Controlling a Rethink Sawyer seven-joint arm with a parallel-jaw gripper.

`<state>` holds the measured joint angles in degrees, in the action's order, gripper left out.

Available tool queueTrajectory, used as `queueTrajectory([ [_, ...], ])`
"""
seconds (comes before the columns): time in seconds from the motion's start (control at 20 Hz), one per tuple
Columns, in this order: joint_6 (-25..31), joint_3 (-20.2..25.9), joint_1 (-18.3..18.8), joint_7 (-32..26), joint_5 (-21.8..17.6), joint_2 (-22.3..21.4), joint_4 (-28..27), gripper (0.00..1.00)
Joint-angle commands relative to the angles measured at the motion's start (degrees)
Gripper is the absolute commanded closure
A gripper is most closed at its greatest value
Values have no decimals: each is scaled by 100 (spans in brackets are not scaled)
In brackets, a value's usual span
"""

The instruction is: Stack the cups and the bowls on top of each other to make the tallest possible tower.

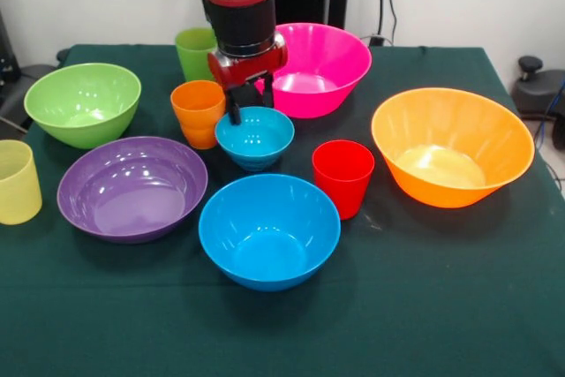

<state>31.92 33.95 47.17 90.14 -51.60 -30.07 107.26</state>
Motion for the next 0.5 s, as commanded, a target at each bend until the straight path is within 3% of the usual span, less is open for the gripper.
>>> queueTrajectory([
  [0.05,676,-199,99,-1676,-630,52,254,0],
  [0.5,445,193,155,-1977,-810,470,-105,0],
])
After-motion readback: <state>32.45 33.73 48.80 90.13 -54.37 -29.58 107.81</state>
